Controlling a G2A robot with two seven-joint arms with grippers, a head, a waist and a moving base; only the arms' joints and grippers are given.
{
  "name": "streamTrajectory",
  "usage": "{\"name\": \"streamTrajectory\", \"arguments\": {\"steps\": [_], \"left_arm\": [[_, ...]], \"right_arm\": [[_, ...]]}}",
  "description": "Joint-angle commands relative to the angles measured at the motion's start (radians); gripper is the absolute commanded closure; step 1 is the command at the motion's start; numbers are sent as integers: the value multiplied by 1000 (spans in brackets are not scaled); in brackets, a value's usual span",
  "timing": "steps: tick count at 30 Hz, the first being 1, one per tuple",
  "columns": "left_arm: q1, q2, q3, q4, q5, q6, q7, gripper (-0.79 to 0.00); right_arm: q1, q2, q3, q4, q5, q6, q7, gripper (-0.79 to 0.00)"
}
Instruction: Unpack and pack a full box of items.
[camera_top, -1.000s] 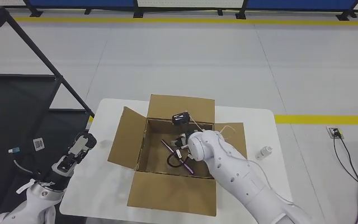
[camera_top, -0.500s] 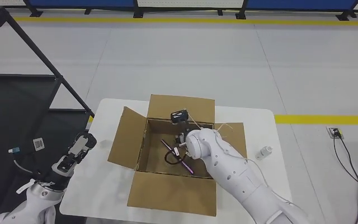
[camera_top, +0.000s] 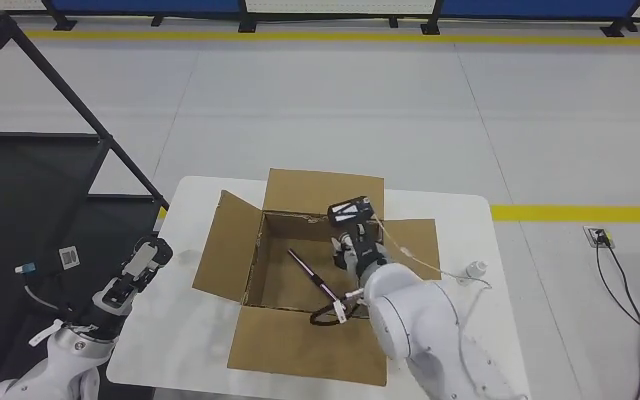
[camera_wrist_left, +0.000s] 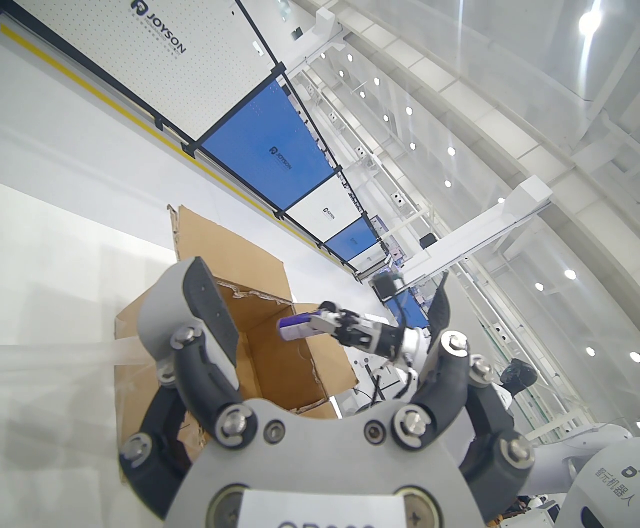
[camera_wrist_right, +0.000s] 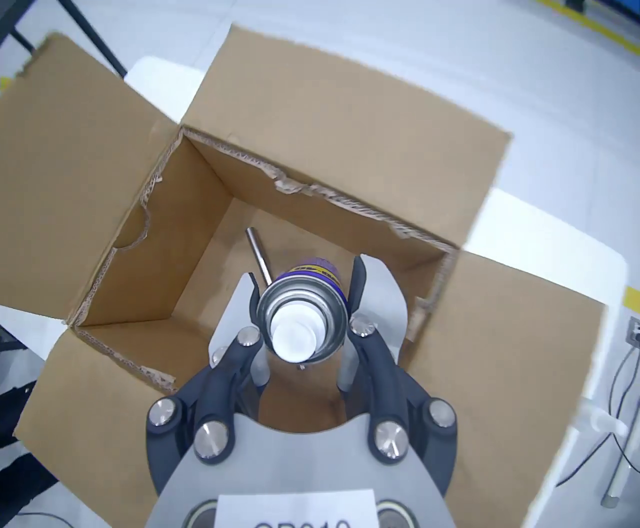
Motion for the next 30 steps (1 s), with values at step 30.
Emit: {"name": "streamTrajectory", "arguments": {"steps": [30], "left_arm": [[0,0,0,0,0,0,0,-785]], "right_arm": [[-658,27,683,-128,252,1,-292,0]]}}
